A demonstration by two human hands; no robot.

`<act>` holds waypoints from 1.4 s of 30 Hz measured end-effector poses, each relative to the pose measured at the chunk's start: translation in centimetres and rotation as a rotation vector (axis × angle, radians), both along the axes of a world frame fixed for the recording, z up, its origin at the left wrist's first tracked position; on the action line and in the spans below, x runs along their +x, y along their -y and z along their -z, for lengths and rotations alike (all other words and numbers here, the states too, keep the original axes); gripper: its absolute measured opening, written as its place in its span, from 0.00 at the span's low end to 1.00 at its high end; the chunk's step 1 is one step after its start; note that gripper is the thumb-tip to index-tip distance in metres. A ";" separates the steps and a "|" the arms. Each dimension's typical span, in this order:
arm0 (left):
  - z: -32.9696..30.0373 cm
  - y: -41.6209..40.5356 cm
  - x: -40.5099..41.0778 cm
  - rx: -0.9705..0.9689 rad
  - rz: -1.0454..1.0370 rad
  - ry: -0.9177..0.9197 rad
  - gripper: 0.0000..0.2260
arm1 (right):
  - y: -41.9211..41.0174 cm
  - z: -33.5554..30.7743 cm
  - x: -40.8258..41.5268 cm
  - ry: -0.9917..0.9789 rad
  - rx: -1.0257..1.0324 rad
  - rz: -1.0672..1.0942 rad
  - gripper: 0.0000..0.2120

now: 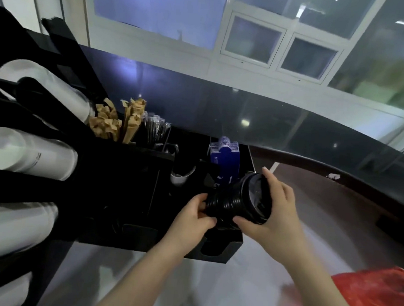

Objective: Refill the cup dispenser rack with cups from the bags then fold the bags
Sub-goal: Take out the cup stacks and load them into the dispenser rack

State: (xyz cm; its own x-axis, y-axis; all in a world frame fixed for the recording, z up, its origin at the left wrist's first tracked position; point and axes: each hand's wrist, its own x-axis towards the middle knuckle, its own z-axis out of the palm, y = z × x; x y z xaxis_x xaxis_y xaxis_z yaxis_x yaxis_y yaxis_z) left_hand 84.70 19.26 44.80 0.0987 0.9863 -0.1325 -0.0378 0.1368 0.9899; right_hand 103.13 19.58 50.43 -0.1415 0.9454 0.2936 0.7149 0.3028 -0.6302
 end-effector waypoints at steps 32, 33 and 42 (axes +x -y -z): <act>1.9 1.0 -3.8 0.405 -0.262 -0.965 0.14 | -2.0 5.3 -3.2 0.480 -0.013 0.038 0.49; 2.0 1.1 -4.0 0.400 -0.259 -0.956 0.14 | -2.1 5.3 -3.3 0.512 -0.022 0.060 0.49; 1.7 2.1 -5.4 0.421 -0.173 -0.903 0.17 | -1.3 4.7 -4.1 0.592 0.009 0.086 0.55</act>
State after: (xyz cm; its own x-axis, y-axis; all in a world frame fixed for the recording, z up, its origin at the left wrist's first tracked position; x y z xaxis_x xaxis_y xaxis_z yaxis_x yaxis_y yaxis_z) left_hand 79.30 17.14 43.08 -0.0152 0.9612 0.2753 0.7628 -0.1669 0.6248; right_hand 99.01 20.90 45.69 -0.2071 0.9584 0.1965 0.9658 0.2323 -0.1152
